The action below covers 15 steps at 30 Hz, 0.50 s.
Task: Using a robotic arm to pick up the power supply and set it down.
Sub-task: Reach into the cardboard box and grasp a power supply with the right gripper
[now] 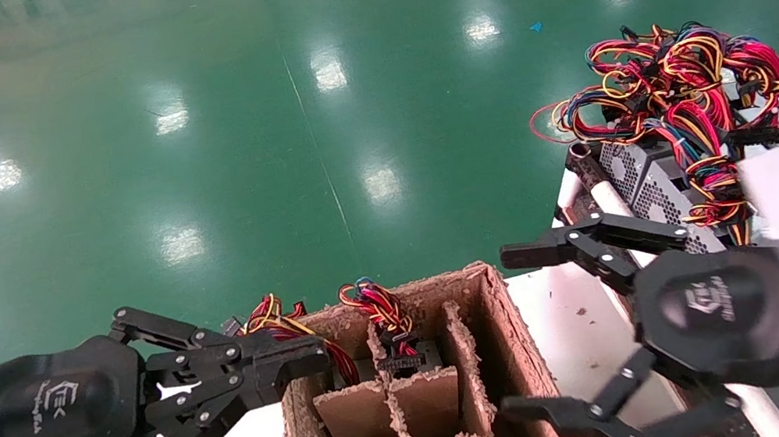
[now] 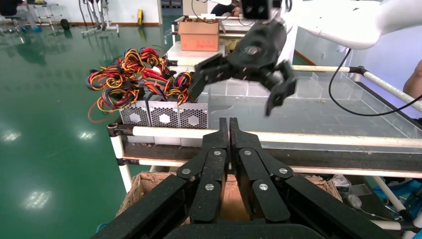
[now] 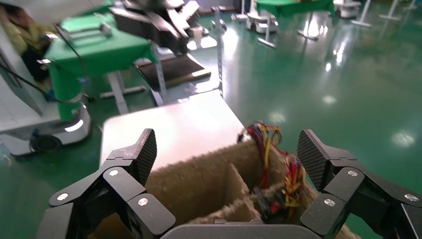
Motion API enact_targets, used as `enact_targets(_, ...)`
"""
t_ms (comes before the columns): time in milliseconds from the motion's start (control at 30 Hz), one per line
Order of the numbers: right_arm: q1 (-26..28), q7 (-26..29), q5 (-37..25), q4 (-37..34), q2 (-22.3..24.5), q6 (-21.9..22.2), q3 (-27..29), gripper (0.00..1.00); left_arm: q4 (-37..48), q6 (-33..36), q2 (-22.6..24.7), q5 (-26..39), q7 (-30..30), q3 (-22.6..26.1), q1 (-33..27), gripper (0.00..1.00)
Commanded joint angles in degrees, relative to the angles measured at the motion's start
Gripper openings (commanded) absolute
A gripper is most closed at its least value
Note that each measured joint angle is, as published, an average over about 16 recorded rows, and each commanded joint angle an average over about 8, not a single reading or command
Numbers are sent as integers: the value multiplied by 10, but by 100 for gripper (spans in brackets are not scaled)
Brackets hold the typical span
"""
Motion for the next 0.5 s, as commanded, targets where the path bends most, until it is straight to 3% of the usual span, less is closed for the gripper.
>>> enact_targets(33,6,2,-17,-2,-6,10,-7,100,0,0,0,0,0,0,0,100)
enact_targets(400,49,7,-122,-92,-86,76,-62,100,0,0,0,0,0,0,0,100)
enact_targets(500,68,3,-152,-123,-113,87,-79,71,0,0,0,0,0,0,0,100)
